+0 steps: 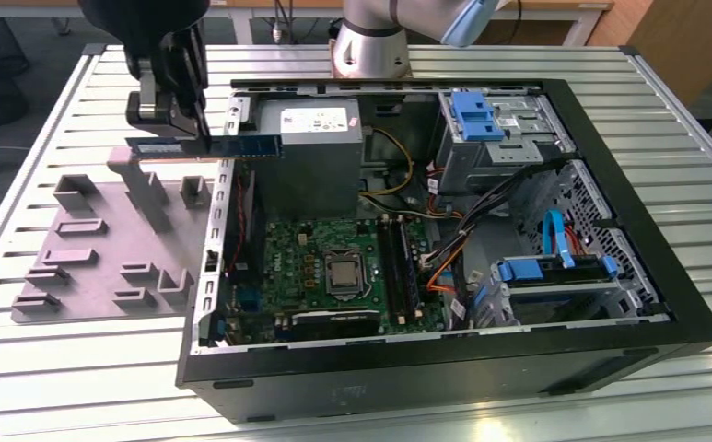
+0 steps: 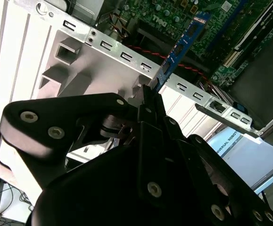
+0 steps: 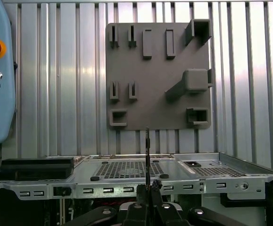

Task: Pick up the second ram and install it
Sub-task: 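Pick up the second ram and move it above second insertion slot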

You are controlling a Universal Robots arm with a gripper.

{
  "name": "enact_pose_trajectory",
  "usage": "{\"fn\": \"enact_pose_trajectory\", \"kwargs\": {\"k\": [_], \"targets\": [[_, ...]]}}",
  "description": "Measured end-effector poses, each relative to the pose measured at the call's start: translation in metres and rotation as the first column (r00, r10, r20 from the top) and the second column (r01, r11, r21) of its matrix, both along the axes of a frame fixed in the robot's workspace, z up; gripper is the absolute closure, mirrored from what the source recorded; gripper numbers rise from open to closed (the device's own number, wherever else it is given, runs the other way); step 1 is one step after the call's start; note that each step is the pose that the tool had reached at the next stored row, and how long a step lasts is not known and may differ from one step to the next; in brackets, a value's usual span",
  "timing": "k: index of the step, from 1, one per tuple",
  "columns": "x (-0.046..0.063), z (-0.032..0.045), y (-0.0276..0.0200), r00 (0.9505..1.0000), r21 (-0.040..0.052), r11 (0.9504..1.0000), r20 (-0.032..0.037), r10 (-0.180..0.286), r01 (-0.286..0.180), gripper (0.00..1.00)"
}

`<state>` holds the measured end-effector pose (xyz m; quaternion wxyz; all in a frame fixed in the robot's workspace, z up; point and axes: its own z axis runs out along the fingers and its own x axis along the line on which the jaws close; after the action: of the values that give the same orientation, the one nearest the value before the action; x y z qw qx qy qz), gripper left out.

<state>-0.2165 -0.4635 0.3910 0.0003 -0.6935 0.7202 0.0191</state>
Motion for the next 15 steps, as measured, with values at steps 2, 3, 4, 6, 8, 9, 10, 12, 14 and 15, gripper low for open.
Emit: {"fn": "enact_pose_trajectory", "kwargs": {"k": [2,3,4,6,8,9,10,12,14,15], "targets": [[0.0005,0.0000,0.0000,1.0000,-0.0001,1.0000,0.0000,0.000,0.000,0.86],[0.0008,0.0000,0.0000,1.0000,-0.0001,1.0000,0.0000,0.000,0.000,0.86],[0.0010,0.0000,0.0000,1.0000,-0.0001,1.0000,0.0000,0.000,0.000,0.86],[0.0016,0.0000,0.0000,1.0000,-0.0001,1.0000,-0.0001,0.000,0.000,0.86],[0.0021,-0.0001,0.0000,1.0000,0.0000,1.0000,0.0000,0.000,0.000,0.86],[0.0024,-0.0001,0.0000,1.0000,0.0000,1.0000,0.0000,0.000,0.000,0.86],[0.0026,-0.0001,0.0000,1.0000,0.0000,1.0000,0.0000,0.000,0.000,0.86],[0.0031,-0.0001,0.0000,1.0000,0.0000,1.0000,0.0000,0.000,0.000,0.86],[0.0037,-0.0001,0.0000,1.0000,0.0000,1.0000,0.0000,0.000,0.000,0.86],[0.0041,-0.0001,0.0000,1.0000,0.0000,1.0000,0.0000,0.000,0.000,0.86]]}}
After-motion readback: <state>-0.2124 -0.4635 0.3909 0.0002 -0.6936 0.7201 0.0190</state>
